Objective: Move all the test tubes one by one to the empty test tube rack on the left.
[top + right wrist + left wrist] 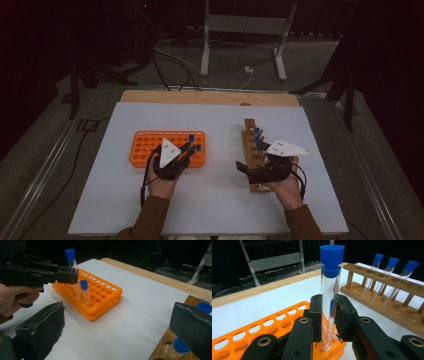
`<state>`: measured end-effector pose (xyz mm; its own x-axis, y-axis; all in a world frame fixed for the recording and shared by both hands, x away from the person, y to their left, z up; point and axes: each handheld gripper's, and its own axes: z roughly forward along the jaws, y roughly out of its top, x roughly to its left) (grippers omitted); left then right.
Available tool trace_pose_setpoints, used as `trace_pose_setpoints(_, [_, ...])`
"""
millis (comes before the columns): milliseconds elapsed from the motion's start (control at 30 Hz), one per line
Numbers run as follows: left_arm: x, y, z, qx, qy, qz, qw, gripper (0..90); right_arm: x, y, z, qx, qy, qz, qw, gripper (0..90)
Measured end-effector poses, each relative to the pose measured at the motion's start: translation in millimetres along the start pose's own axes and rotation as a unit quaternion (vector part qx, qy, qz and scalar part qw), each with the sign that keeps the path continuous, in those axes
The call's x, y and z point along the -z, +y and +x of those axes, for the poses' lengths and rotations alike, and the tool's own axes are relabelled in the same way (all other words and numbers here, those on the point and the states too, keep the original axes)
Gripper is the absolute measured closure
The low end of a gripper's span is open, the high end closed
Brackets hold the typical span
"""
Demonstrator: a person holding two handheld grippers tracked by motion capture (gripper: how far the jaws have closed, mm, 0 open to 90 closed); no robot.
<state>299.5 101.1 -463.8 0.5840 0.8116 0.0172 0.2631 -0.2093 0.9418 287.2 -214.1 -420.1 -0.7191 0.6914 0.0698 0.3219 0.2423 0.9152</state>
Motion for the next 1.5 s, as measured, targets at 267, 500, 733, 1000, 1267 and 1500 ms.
trace_pose_setpoints(267, [-9.2,-5.0,3.9,0.005,0.010,0.008,0.9999,78.0,2.5,0.3,-0.3,-0.002,0.000,-0.005,1.0000,0.0])
trace_pose_setpoints(500, [-14.0,-8.3,2.6,0.006,0.009,0.013,0.9999,78.0,2.4,-0.6,-1.2,-0.004,0.000,-0.005,1.0000,0.0])
trace_pose_setpoints(733, [-17.1,-21.4,3.6,0.015,0.011,0.027,0.9995,78.0,2.2,-1.9,-1.1,-0.007,0.001,-0.003,1.0000,0.0])
trace_pose_setpoints(1000, [-20.1,-26.5,2.4,0.003,0.009,0.044,0.9990,78.1,1.0,-3.3,-1.6,-0.006,0.001,0.000,1.0000,0.0])
trace_pose_setpoints(1267, [-20.1,-29.4,3.1,0.000,0.004,0.049,0.9988,78.2,-0.5,-5.0,-1.4,-0.008,0.003,0.002,1.0000,0.0])
trace_pose_setpoints(1500, [-21.2,-30.6,2.5,-0.005,0.002,0.062,0.9980,78.2,-1.6,-5.5,-0.1,-0.006,0.005,0.005,1.0000,0.0])
